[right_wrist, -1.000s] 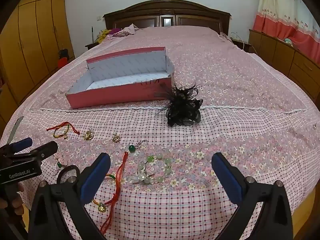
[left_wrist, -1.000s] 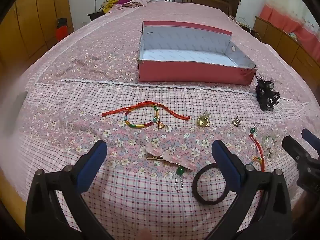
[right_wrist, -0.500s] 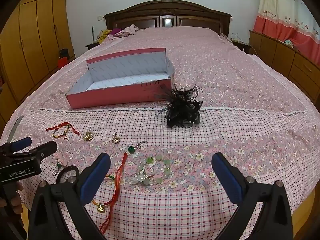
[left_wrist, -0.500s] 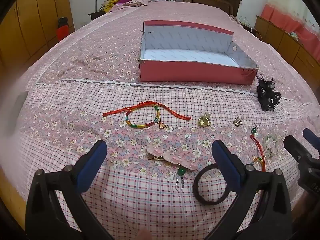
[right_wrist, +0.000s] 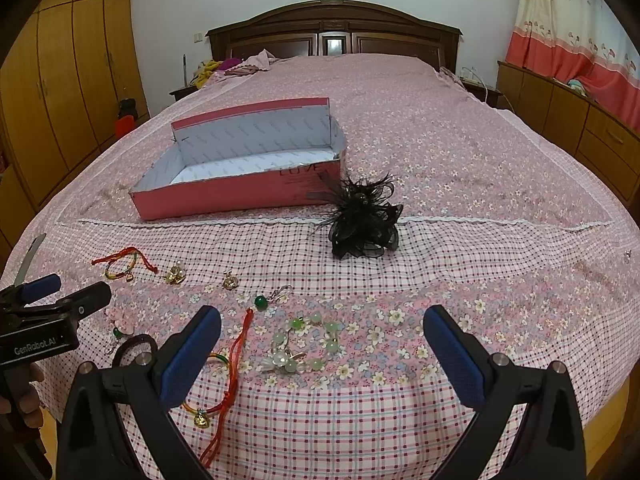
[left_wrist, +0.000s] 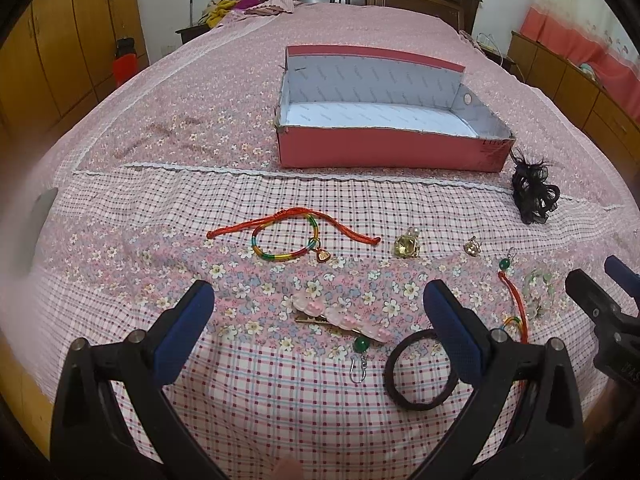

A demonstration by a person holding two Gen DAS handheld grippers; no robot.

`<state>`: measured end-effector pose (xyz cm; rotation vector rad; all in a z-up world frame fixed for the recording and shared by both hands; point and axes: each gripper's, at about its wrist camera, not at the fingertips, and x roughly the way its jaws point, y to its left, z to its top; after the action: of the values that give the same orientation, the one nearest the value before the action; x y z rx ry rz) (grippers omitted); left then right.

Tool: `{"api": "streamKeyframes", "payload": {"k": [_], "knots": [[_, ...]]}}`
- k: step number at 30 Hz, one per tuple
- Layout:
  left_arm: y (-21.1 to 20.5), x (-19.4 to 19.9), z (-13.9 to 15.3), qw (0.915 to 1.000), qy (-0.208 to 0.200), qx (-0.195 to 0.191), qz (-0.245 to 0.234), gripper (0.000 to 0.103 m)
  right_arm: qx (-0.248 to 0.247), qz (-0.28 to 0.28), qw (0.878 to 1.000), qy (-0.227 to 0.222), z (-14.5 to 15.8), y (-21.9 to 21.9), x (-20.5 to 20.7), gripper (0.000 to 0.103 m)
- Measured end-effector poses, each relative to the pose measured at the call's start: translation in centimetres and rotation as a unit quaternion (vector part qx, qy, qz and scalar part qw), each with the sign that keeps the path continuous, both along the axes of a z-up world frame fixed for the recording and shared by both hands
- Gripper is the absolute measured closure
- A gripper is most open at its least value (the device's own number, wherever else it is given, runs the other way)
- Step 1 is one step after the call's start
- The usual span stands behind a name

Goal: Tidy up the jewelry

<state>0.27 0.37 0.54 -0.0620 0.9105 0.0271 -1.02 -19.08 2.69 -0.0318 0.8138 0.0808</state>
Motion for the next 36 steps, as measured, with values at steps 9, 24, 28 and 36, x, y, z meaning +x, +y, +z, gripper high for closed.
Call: {"api": "streamKeyframes", "payload": {"k": [9,24,28,36], "knots": [[0.02,-0.10,0.27,1.0000,-0.002,0.001,-0.001,0.005,0.002,-0.001,1.000,-0.003,0.22,-0.12,-0.04,0.000],[0.02,-0.15,0.41,1.0000,0.000,0.002,0.000,0.005,0.004,0.001,1.000,-0.004,0.43,0.02,-0.13,0.000],[-0.02,-0.14,0.32,1.0000,0.001,0.004,0.000,0.005,0.003,0.001,1.000,-0.005,0.51,0.08,-0.19,0.000],[0.03,-0.20,0.25,1.0000,0.002,0.003,-0.001,0.005,0.004,0.001,1.000,-0.005,0.56,0.18,-0.20,0.000]]}}
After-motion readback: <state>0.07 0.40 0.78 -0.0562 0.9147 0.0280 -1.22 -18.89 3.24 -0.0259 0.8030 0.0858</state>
